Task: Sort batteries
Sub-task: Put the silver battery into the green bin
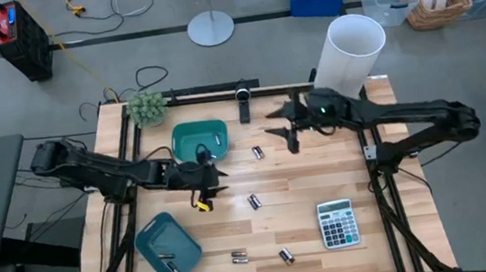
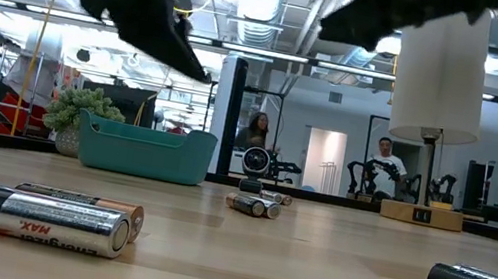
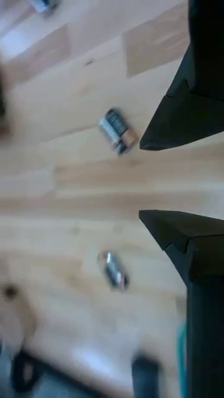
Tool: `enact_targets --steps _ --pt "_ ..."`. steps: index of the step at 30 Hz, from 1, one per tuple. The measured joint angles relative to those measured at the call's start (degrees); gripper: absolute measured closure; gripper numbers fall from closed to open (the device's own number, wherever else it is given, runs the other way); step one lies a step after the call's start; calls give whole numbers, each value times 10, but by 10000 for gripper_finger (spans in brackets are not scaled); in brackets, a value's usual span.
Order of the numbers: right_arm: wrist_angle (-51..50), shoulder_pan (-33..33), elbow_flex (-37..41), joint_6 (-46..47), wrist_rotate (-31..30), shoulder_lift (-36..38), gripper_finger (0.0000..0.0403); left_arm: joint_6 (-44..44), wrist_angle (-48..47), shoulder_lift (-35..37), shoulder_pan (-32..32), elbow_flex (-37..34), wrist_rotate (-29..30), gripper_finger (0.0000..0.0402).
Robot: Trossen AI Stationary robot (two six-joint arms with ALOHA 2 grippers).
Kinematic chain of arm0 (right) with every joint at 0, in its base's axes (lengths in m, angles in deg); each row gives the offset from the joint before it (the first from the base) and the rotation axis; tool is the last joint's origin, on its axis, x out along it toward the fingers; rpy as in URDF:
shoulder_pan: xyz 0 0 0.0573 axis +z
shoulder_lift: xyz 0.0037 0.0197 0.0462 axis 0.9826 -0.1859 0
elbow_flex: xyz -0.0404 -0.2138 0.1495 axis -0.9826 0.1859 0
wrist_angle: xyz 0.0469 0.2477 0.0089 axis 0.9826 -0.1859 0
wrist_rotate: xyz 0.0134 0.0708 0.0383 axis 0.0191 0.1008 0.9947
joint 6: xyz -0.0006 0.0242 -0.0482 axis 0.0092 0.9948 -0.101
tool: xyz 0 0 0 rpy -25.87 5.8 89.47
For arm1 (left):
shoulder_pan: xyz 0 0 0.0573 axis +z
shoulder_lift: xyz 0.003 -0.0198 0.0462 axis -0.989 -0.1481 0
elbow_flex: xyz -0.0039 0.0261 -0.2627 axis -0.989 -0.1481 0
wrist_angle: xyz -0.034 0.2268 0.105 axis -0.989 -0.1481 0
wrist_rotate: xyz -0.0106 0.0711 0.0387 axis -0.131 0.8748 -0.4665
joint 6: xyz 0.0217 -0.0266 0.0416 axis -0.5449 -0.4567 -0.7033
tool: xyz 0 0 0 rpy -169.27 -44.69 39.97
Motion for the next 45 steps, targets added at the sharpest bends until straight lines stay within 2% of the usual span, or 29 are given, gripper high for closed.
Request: enact_targets --steps 8,16,28,34,40,45 --pt "42 52 82 37 -3 29 180 28 22 -104 -1 38 -89 240" --pt "95 107 92 20 -33 -21 180 47 -5 -151 -28 77 -91 240" --pt "208 144 92 18 -33 -116 180 111 -75 -152 -102 121 -91 240" --pt "243 168 92 26 -33 -149 180 150 -54 -152 -144 121 -84 240" --pt "246 184 92 33 -46 -148 180 185 -8 -152 -193 121 -61 251" --pt "248 196 92 33 -46 -147 180 217 23 -152 -239 121 2 265"
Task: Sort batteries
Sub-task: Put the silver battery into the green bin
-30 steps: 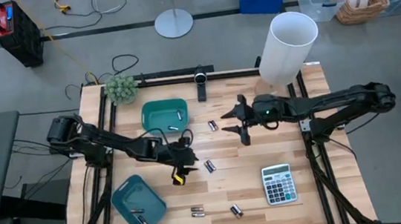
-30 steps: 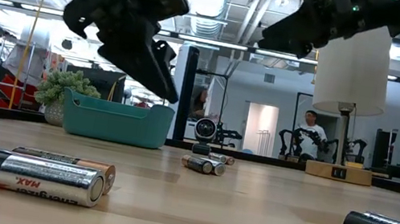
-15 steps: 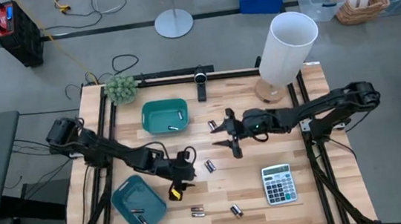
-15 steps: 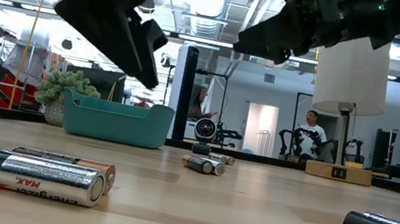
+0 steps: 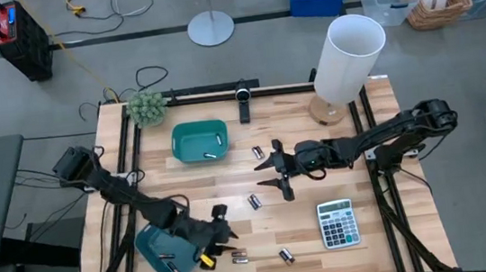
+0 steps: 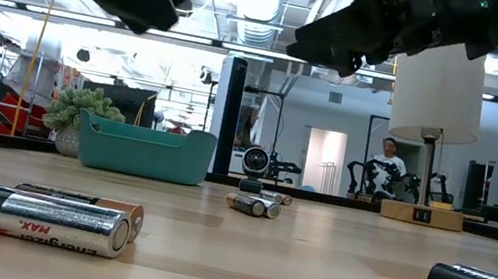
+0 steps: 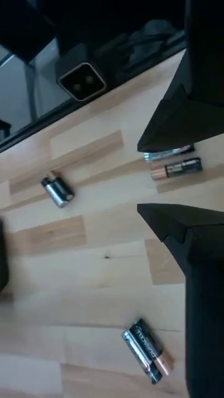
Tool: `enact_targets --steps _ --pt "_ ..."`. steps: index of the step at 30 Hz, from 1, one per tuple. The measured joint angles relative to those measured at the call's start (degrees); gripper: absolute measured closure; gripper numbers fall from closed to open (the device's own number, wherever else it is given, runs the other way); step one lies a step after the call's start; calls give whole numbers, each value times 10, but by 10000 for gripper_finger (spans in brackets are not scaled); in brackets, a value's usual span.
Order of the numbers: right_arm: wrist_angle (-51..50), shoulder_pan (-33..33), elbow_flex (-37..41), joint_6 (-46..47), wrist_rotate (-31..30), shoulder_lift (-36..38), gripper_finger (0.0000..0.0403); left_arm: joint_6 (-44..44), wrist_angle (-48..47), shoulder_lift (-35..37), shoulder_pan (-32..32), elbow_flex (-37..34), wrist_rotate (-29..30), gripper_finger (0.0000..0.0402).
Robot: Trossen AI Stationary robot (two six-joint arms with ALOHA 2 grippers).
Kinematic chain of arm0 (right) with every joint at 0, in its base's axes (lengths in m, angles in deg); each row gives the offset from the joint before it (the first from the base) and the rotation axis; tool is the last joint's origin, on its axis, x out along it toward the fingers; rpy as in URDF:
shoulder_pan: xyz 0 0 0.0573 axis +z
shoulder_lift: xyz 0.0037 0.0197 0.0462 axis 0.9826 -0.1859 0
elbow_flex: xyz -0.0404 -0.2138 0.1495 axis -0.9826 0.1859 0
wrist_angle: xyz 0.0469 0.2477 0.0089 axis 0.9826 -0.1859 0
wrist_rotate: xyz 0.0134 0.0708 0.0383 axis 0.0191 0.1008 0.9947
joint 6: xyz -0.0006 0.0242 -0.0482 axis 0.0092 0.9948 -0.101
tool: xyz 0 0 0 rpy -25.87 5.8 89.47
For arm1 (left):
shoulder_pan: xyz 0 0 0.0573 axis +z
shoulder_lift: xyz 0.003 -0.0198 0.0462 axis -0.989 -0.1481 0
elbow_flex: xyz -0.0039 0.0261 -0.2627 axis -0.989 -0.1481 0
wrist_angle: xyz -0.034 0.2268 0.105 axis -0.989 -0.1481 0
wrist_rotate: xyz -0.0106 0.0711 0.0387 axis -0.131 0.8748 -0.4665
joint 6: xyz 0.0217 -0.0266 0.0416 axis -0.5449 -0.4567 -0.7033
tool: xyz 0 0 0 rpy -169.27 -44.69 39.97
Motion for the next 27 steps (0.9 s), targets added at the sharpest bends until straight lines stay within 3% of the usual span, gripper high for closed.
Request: enact_targets --steps 5,12,20,27 --pt "0 10 0 0 0 -2 180 35 27 -9 -37 -1 61 268" --pt "7 20 0 1 -2 -2 180 58 62 -37 -56 18 60 260" --pt "10 24 0 5 -4 -2 180 59 -44 -134 -62 129 25 260" --pt "12 32 0 5 -3 -2 180 81 -103 -139 -62 150 18 261"
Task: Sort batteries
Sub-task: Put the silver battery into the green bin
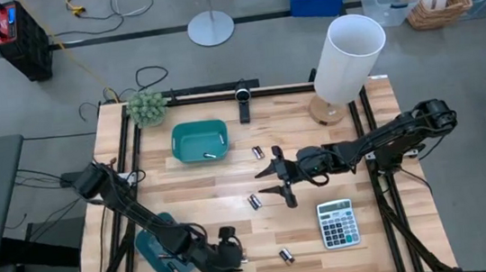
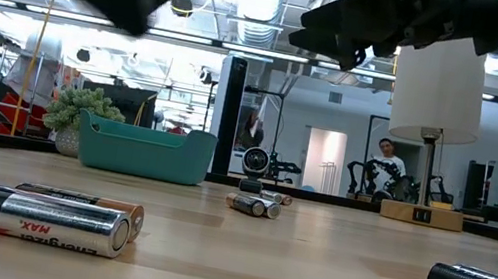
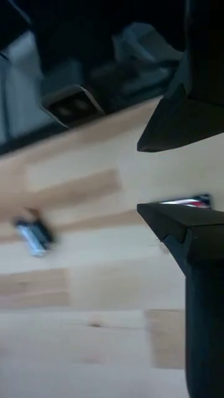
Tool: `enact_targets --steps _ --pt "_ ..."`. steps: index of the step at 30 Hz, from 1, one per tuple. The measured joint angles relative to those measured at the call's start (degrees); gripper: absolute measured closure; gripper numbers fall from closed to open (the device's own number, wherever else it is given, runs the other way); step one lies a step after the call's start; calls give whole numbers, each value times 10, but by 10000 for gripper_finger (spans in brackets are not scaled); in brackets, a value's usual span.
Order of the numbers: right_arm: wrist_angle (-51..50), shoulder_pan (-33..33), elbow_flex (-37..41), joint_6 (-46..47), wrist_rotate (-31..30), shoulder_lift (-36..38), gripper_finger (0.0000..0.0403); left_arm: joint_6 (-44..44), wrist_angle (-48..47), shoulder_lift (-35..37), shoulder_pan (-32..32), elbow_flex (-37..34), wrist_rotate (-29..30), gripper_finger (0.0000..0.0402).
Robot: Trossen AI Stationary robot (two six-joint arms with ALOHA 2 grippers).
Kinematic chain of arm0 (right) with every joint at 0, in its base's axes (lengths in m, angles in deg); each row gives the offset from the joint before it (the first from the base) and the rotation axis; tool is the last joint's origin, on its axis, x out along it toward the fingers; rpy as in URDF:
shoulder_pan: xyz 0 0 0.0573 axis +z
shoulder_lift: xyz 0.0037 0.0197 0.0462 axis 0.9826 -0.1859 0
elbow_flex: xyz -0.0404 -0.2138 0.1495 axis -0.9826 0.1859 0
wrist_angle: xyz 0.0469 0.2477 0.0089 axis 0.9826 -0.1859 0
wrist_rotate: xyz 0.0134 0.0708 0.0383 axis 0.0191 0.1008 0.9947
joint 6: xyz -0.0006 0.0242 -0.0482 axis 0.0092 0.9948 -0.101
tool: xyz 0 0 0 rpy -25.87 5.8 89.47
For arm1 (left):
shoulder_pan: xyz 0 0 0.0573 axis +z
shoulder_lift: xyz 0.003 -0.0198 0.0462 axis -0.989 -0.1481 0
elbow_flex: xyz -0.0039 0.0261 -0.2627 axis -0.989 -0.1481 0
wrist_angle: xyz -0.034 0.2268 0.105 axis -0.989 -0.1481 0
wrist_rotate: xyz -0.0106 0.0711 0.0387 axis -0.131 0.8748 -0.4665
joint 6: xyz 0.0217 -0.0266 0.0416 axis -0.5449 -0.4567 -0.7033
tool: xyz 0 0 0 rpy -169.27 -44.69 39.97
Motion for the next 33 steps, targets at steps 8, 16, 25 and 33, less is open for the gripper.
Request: enact_targets --steps 8,16,25,33 --pt "17 24 0 -5 -10 0 180 48 -35 0 -4 0 29 261" --pt "18 22 0 -7 -13 0 180 84 -45 -1 -13 1 57 261" --pt "16 22 0 -7 -13 0 180 65 -277 -135 -15 204 73 261" --pt "16 22 0 -7 -13 0 180 69 -318 -161 -14 256 71 261"
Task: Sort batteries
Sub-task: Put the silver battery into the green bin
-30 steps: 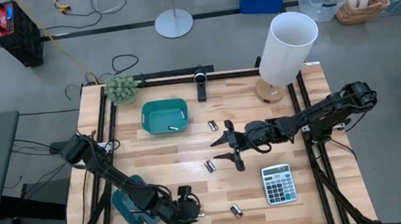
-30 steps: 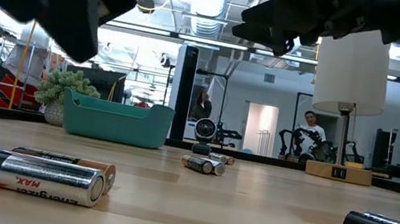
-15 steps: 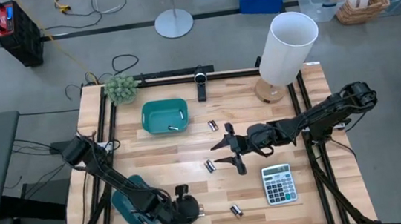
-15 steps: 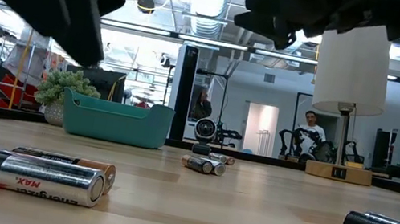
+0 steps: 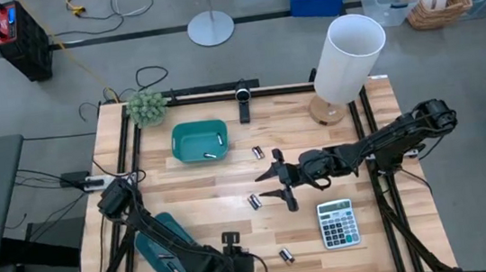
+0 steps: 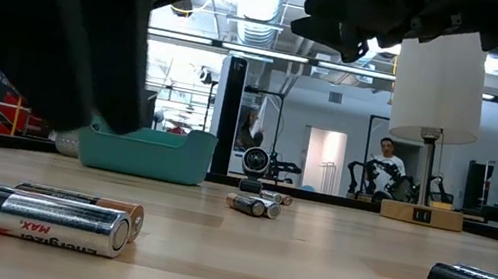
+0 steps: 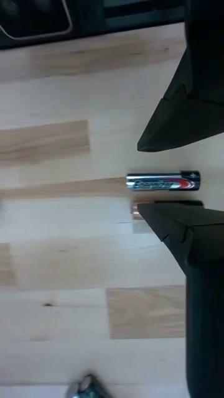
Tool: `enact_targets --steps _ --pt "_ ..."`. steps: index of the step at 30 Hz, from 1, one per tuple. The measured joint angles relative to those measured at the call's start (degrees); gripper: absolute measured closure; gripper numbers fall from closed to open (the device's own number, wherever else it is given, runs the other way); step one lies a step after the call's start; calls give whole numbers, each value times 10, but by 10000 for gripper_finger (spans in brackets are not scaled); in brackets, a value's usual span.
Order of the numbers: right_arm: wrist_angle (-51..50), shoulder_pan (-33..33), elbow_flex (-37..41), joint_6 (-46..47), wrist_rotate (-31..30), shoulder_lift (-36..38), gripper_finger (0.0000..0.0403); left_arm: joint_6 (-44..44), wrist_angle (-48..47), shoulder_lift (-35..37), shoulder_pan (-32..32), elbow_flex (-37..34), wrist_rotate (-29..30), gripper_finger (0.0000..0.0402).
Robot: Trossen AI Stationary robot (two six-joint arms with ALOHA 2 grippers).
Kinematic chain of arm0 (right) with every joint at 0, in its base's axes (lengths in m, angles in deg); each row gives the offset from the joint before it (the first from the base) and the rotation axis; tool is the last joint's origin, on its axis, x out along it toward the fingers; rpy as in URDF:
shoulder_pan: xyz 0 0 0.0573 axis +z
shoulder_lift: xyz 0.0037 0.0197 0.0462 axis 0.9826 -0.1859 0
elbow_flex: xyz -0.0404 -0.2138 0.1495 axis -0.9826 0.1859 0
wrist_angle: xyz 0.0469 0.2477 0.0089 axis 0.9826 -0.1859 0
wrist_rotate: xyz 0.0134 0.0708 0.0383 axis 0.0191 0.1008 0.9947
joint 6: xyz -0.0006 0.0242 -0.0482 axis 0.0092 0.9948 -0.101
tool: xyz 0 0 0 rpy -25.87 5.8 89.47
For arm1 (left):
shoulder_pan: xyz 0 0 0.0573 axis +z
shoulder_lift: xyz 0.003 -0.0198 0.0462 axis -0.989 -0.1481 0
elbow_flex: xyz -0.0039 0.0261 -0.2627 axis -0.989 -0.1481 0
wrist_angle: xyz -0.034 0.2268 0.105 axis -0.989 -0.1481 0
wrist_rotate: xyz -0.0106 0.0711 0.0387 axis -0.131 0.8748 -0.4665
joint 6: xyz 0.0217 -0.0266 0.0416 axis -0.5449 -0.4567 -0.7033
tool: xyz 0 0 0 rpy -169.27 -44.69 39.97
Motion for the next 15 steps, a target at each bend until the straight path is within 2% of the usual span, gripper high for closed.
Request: enact_targets --steps 9,15 --pt "0 0 0 0 0 0 180 25 4 -20 -3 0 -31 261" --pt "-2 0 0 0 0 0 180 40 2 -27 -4 0 -14 261"
